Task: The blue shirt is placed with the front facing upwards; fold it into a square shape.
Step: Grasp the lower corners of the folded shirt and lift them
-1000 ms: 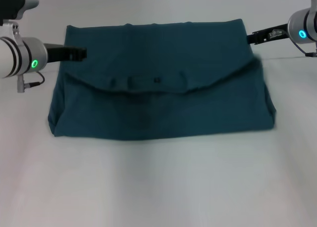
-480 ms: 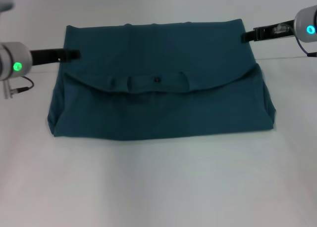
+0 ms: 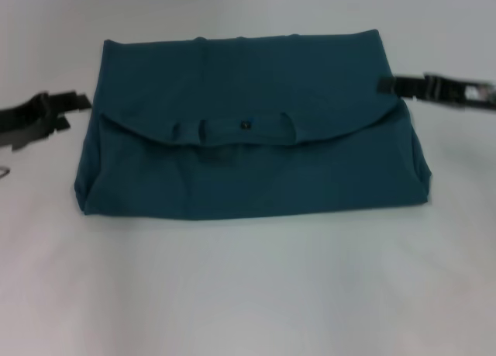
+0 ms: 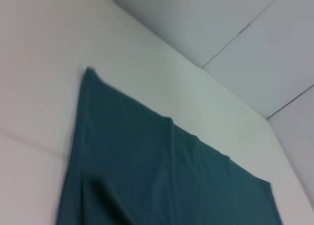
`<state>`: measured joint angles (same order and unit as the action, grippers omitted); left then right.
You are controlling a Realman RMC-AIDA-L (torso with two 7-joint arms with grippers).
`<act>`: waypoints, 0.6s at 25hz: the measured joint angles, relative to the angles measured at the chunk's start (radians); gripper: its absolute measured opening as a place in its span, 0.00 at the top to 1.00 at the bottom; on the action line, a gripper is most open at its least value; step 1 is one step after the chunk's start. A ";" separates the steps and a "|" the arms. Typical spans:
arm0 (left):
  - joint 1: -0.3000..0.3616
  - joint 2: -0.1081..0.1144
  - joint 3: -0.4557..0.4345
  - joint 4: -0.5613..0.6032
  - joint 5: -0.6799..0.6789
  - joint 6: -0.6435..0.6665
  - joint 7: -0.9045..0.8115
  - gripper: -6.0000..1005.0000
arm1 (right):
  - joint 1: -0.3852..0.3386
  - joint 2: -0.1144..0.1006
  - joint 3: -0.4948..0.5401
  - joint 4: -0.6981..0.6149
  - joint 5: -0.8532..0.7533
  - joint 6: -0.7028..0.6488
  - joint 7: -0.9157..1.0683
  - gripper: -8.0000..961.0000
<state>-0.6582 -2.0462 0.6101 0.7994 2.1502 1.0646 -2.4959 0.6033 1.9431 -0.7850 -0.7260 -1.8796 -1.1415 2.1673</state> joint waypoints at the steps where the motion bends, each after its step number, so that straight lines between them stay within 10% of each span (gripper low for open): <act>1: 0.010 0.002 -0.022 -0.014 -0.005 0.025 0.001 0.40 | -0.022 0.004 0.008 0.000 0.031 -0.021 -0.027 0.34; 15: 0.029 -0.017 -0.042 -0.181 -0.007 -0.051 0.209 0.40 | -0.092 0.009 0.033 0.062 0.086 -0.088 -0.131 0.34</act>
<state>-0.6297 -2.0631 0.5680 0.6186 2.1430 1.0135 -2.2865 0.5115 1.9524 -0.7525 -0.6638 -1.7931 -1.2297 2.0360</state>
